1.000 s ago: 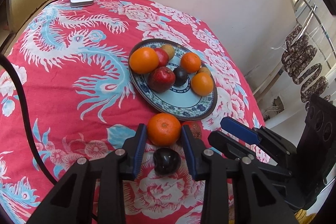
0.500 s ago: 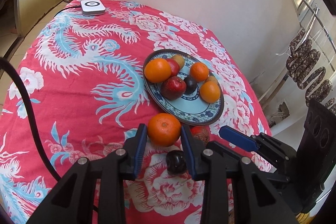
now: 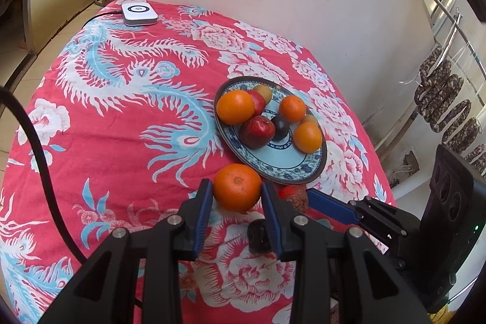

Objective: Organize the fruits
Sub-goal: 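Close the left tool on the orange while the right tool grasps the wrinkled brown fruit, then lift and carry the orange and wrinkled brown fruit over the plate with both tools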

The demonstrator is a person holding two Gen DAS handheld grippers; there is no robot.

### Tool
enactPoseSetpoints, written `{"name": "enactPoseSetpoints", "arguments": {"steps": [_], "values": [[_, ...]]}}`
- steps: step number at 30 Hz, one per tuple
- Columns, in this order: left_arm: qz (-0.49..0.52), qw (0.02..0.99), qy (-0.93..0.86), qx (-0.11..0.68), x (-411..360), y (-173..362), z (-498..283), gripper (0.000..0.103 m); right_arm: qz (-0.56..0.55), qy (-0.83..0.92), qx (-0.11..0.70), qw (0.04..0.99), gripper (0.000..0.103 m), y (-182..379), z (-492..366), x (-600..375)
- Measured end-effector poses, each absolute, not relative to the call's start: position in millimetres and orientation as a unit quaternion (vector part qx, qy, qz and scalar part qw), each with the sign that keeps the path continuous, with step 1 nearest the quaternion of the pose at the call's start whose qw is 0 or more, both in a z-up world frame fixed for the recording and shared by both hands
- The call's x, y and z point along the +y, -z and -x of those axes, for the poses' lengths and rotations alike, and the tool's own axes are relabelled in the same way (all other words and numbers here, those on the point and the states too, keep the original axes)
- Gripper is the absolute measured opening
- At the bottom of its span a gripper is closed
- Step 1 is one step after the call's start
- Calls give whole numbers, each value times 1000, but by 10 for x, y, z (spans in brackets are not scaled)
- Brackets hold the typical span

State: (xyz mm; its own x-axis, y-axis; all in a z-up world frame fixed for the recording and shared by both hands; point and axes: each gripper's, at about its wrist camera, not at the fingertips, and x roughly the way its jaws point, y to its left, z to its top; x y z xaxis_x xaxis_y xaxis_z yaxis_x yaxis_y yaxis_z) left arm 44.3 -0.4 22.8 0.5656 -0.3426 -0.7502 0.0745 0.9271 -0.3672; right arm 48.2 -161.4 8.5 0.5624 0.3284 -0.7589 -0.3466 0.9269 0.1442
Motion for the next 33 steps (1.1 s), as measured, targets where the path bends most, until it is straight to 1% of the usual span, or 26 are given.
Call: {"name": "enactPoseSetpoints", "arguments": {"steps": [2,9,16,33], "values": [[149,872,119,451,-4,-227,-444,35,15,-189,427,884,30,-77,-483,-1603],[147,874,120,447,-34,-275,-443,35,15,-198,423,884,30,-95,-441,-1602],[139,877,123,443,-113,-326,-471,35,10,-191,403,895,30,-214,-409,-1692],[121,873,145,450,-381,-309,-713,35,11,-159,393,906,30,-244,-692,-1909]]}}
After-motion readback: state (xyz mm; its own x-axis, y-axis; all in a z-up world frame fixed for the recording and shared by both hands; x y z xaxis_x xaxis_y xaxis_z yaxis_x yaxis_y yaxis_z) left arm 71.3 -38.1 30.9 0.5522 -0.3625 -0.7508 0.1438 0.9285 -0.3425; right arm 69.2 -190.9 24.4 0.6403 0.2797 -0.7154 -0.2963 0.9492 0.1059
